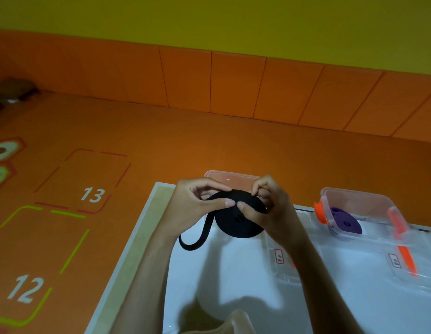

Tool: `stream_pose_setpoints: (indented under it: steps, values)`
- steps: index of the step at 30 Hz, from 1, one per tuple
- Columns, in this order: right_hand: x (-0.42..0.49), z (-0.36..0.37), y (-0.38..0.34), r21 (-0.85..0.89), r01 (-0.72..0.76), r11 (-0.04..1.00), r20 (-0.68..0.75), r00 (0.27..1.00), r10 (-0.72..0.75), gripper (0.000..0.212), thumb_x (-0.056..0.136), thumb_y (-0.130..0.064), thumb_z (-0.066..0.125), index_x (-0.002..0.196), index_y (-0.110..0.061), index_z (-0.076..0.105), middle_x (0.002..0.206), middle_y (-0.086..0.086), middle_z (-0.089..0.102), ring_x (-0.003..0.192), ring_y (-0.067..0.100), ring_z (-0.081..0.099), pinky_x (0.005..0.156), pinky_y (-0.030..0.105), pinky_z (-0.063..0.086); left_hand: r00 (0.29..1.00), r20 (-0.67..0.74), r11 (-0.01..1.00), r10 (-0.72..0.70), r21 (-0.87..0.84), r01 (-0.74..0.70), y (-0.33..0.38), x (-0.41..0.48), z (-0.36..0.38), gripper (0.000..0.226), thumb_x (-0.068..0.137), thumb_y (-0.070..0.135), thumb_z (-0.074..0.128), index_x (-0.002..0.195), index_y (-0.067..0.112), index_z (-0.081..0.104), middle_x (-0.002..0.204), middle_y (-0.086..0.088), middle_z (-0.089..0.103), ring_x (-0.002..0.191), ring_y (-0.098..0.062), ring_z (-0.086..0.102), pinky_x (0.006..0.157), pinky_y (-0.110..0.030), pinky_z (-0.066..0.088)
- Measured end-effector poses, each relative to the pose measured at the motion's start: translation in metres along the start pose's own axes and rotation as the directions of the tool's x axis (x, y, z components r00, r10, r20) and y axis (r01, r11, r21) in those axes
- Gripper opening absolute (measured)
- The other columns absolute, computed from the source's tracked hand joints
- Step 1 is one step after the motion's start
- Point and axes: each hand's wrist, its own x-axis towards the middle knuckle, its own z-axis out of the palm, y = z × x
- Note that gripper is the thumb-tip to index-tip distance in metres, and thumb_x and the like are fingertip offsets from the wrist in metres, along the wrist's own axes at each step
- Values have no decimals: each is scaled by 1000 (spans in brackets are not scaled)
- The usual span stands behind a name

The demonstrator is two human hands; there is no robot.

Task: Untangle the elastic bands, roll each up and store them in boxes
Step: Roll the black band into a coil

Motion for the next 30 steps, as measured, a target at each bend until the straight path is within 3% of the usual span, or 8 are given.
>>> stream_pose_setpoints:
  steps: [5, 10, 13, 17, 21, 24, 27, 30]
  values:
    - [-1, -8, -5, 3, 104, 995, -120, 987, -103, 24, 84, -20, 78, 105, -26, 69, 100, -8, 75, 96, 19, 74, 75, 28, 60, 997, 70, 1000, -25, 15, 24, -1, 3, -2, 33, 77, 19, 95, 108, 21, 82, 83, 2, 79, 81, -12, 76, 78, -21, 58]
    - [-9, -14, 2, -12, 28, 1000, -4, 1000, -29, 25, 84, -24, 76, 105, -25, 63, 96, -10, 71, 96, 22, 72, 72, 32, 62, 996, 60, 998, -62, 26, 60, -6, -3, -1, 31, 74, 14, 96, 102, 18, 85, 80, 3, 79, 79, -11, 75, 77, -21, 57]
    - [-10, -16, 2, -79, 19, 997, 54, 998, -15, 32, 88, -19, 75, 115, -35, 70, 101, -12, 76, 100, 18, 72, 79, 25, 59, 997, 65, 998, -52, 30, 50, -6, -2, 10, 27, 74, 13, 96, 99, 20, 85, 86, -6, 81, 84, -16, 78, 79, -24, 60]
    - [-15, -17, 2, -76, 41, 996, -33, 998, -44, 34, 88, -9, 78, 103, -39, 72, 98, -19, 76, 91, 6, 73, 74, 20, 59, 999, 29, 997, -45, 69, 43, -10, -2, 20, 28, 79, 15, 94, 103, 22, 83, 92, -6, 82, 92, -14, 78, 83, -23, 60]
    - [-21, -24, 10, -157, 30, 987, -226, 972, -65, 45, 85, 2, 81, 100, -39, 69, 95, -18, 75, 93, 3, 72, 75, 19, 59, 996, -77, 980, -46, 190, 60, -21, -10, 10, 34, 81, 30, 91, 111, 37, 78, 114, 13, 79, 109, -8, 73, 89, -20, 57]
    - [-23, -36, 14, -254, 44, 966, -296, 947, -121, 37, 86, -2, 81, 103, -33, 67, 99, -20, 70, 95, -2, 71, 76, 17, 60, 964, -256, 976, -78, 178, 126, -34, -18, 4, 30, 82, 16, 91, 105, 31, 80, 101, 11, 79, 92, -12, 75, 78, -20, 57]
    - [-30, -46, 17, -261, 51, 964, -320, 937, -136, 32, 86, -2, 81, 106, -24, 68, 99, -20, 69, 96, -7, 69, 74, 12, 58, 901, -400, 971, -169, 90, 222, -43, -23, 12, 25, 83, 2, 86, 91, 25, 82, 83, 2, 78, 78, -22, 75, 77, -33, 63]
    - [-38, -55, 16, -246, 53, 968, -330, 934, -136, 33, 86, 2, 80, 106, -22, 69, 99, -19, 70, 95, -10, 69, 73, 8, 55, 889, -399, 970, -226, -11, 242, -41, -30, 26, 13, 83, 20, 91, 93, 24, 84, 92, -1, 80, 83, -21, 78, 76, -36, 67]
